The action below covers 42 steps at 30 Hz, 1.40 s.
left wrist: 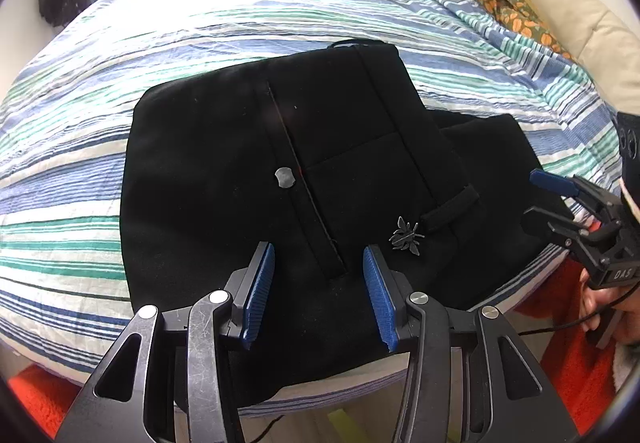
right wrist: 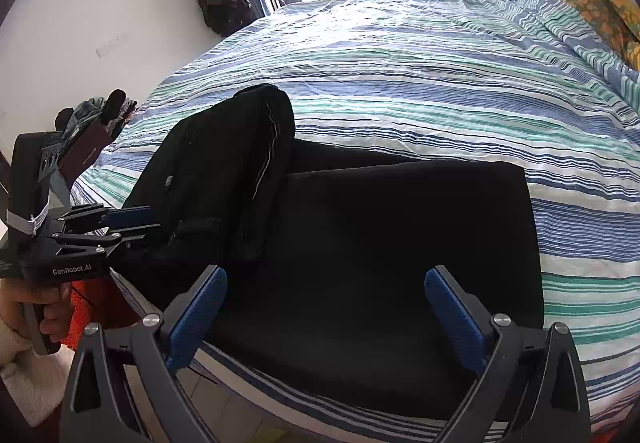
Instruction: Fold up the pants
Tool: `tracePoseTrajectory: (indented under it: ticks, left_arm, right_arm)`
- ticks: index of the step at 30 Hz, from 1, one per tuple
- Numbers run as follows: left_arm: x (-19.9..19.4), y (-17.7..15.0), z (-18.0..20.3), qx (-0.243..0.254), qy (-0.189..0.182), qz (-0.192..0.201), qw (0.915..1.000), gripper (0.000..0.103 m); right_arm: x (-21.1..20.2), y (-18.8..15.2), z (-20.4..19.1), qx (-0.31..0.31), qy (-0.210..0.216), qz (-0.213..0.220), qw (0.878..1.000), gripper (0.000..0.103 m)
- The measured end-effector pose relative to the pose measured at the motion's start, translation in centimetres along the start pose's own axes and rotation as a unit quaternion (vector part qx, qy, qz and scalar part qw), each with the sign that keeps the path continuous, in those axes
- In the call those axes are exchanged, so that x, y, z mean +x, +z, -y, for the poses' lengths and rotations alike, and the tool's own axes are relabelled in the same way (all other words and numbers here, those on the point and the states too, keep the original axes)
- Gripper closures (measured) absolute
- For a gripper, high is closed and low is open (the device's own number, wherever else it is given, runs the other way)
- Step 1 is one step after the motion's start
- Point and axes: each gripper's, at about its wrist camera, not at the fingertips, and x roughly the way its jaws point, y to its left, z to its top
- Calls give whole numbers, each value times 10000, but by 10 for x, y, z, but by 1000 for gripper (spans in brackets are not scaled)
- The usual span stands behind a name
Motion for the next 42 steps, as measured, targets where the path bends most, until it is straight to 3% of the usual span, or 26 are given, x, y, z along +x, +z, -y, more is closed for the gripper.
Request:
tracePoseTrajectory:
  ticks: [3,7,11,17,20,22,24,25,26,29,36,42]
  left_arm:
    - [-24,4,-30,-713,-585,304,9953,53]
    - [-37,2,-65,-1180,-454,556,9904,53]
    - [-29,-9,-71,-1159,-388,425,9916,57]
    - [-22,-14,-70,-1016,-360,351,9936,57]
    - [-19,-13,-73,-1057,-416,349,9929,57]
    - [-17,-13,-73,-1040,-403,353,9931,57]
    - [-15,-10,-72,-1010,-340,349,9937,57]
    - [-14,-9,-72,-1016,-306,354,9937,57]
    - [-15,-9,-74,-1050,-274,366,9934,57]
    - [-30,-9,-85,-1339,-347,595,9886,57]
    - [-57,-9,-112,-1832,-326,1157,9757,55]
    - [-53,-8,-101,-1664,-434,1091,9790,55]
  right_arm:
    - [-3,6,-8,-55,395,-16,9992,5]
    - [8,34,-25,-307,1352,-240,9901,11]
    - [51,54,-32,-354,1924,-1116,9743,30]
    - [84,61,-29,-379,2529,-2085,9440,40]
    - [97,64,-17,78,3019,-2566,9181,41]
    - [108,66,-14,273,3066,-2729,9115,47]
    - [116,63,-25,329,2919,-2832,9130,53]
    - [119,63,-35,222,2806,-2850,9163,65]
    - [120,65,-47,104,2713,-2830,9199,68]
    - [100,75,-66,-161,2914,-2504,9231,80]
    - [15,98,-31,11,2858,-1696,9432,81]
    - [-51,72,40,340,2441,-1446,9583,81]
